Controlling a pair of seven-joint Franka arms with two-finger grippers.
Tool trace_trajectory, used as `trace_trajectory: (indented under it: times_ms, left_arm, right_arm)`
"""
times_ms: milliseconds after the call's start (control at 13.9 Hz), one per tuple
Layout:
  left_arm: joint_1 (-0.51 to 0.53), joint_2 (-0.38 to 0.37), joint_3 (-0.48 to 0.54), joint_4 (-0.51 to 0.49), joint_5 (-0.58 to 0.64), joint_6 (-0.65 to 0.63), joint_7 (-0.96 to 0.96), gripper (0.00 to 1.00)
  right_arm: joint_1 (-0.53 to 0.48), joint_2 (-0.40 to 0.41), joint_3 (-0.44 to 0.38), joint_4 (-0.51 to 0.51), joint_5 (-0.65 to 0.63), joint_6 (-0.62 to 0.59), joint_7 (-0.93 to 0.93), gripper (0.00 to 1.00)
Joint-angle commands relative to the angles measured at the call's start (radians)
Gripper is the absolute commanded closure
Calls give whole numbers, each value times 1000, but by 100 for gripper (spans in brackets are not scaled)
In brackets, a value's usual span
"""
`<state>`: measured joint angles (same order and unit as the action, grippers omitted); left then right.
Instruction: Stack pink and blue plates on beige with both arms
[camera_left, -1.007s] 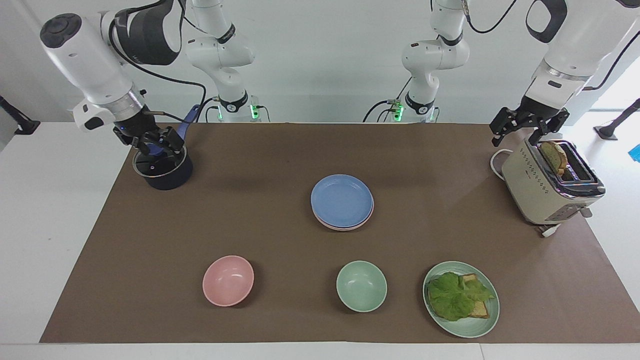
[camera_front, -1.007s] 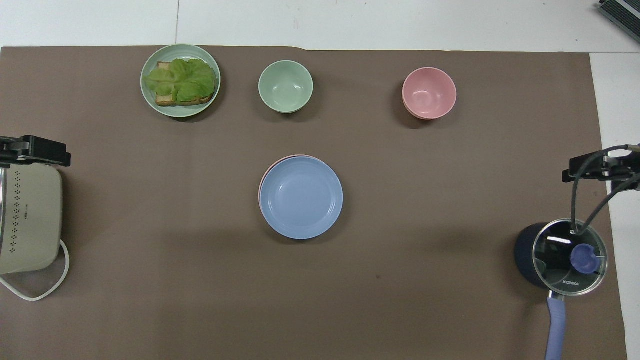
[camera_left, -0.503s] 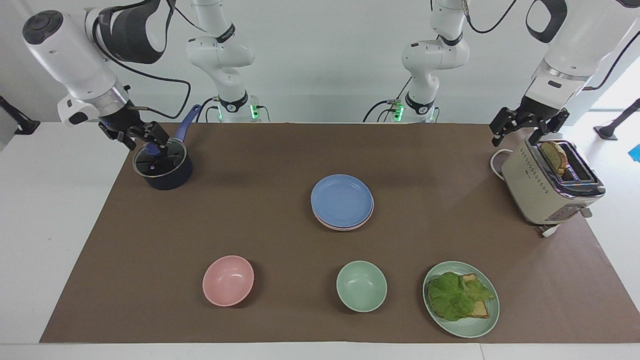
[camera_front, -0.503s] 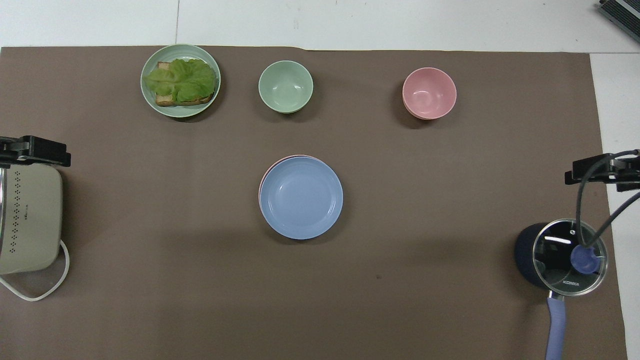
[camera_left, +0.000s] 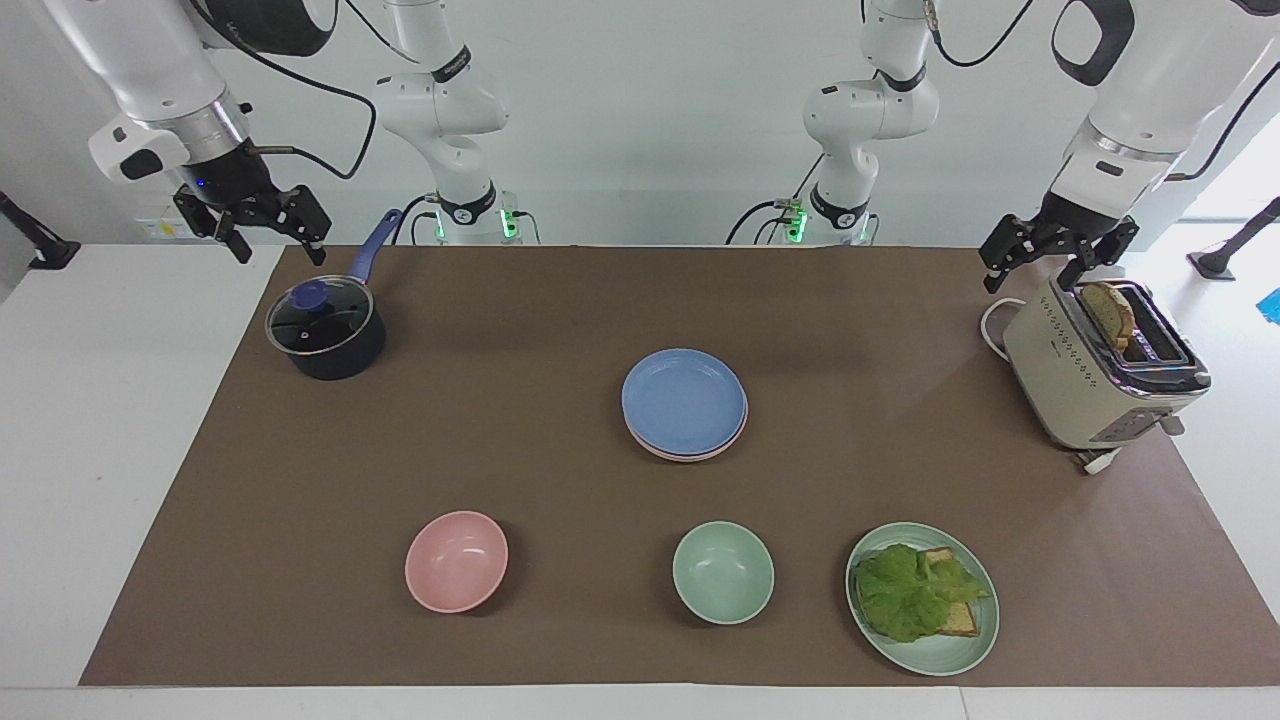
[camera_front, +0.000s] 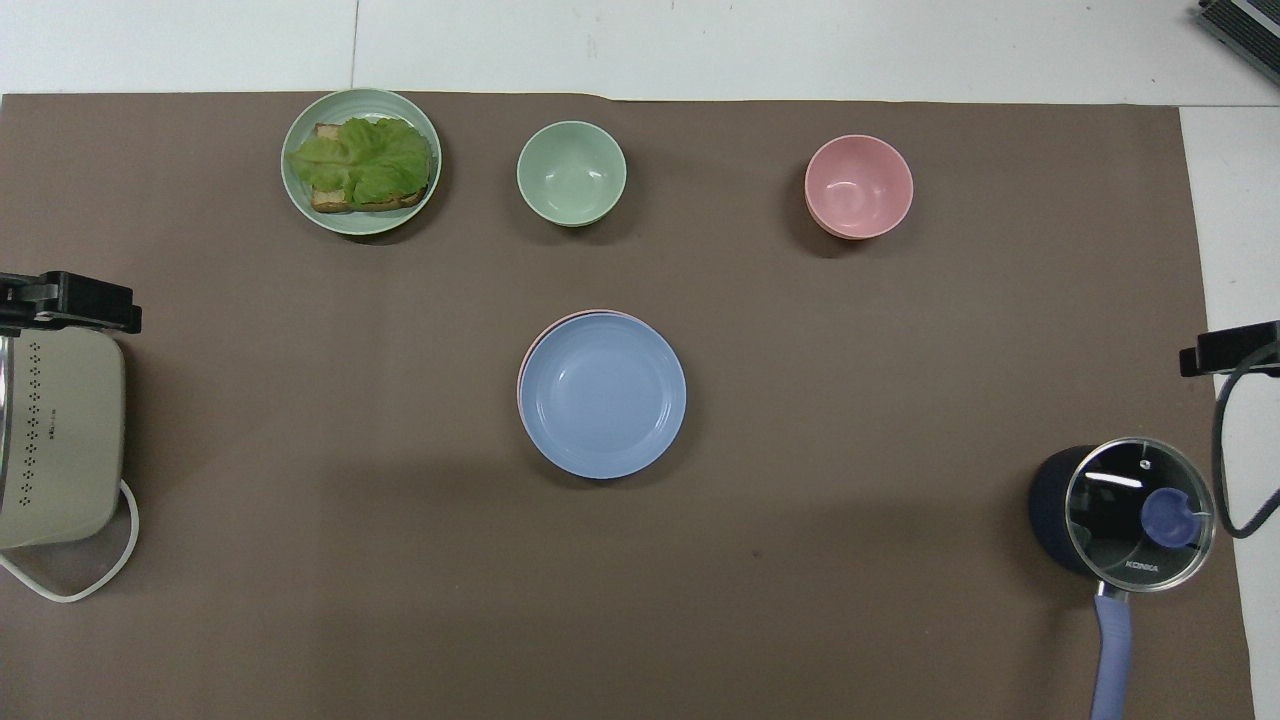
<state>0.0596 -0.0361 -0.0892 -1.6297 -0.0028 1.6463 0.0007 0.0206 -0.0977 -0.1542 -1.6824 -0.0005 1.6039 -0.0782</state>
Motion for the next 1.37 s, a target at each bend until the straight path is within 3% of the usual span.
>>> trace_trajectory:
  times_ms: [0,144,360,935,1295]
  left_arm:
    - [8,-5,-6,-1,10,-14,5,0]
    - [8,-5,-6,-1,10,-14,5,0]
    - [8,-5,-6,-2,10,-14,5,0]
    - [8,-5,-6,-2,10,-13,5,0]
    - [8,-5,-6,-1,10,-14,5,0]
  right_arm:
    - [5,-7,12,12,-21,-19,-19,0]
    - [36,9,28,85,-32,-57,-12,0]
    - [38,21,30,96,-30,-53,7,0]
    - [42,-48,36,-9,-32,-38,1,0]
    - [41,-42,33,9,-24,-42,0,0]
